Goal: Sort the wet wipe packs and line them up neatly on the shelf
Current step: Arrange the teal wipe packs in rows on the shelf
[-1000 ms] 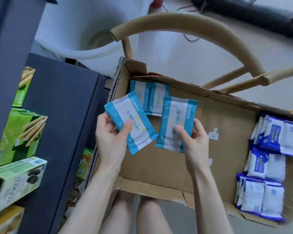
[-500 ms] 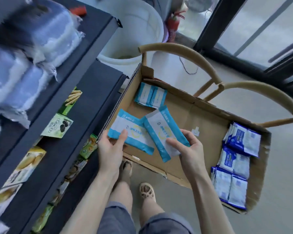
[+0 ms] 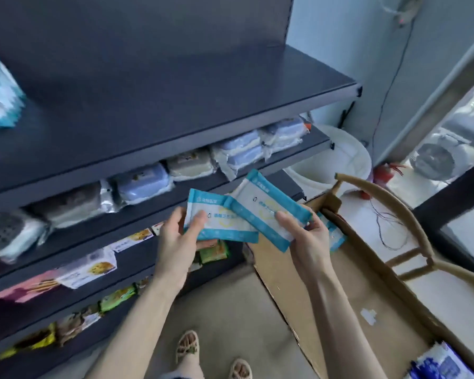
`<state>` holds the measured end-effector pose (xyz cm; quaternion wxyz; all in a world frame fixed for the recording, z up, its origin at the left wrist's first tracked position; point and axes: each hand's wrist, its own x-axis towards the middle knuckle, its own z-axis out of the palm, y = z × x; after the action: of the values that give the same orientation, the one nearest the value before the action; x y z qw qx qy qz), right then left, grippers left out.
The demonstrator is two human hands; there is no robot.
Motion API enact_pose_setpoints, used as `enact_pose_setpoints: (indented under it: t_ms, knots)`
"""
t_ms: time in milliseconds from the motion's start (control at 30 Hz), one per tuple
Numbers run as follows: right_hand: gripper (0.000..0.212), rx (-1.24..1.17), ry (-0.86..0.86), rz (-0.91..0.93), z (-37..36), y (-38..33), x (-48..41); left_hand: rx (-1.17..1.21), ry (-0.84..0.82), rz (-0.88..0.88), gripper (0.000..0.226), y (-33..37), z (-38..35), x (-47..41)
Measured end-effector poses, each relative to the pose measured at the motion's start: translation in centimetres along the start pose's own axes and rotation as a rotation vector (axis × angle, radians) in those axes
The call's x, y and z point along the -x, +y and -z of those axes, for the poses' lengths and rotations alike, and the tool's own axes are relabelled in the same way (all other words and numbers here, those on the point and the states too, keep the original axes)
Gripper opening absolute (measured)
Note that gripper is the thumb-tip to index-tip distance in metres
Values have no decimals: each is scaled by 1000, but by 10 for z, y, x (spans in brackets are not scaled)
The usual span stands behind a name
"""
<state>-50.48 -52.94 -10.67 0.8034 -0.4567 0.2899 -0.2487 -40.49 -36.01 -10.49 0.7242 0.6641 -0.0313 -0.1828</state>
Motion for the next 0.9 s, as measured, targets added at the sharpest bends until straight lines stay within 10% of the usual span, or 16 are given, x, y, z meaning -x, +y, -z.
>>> enact_pose_setpoints:
  t_ms: [333,533,900]
  knots:
    - [30,165,-344,13,-200,22,6,-103,297,-309,18,101,185,-12]
    - [23,249,-411,86,-309,51,23,-298,191,-334,48,153,296,-37]
    - [22,385,-371,228,-412,66,8,-950,150,-452,14,232,376,-126]
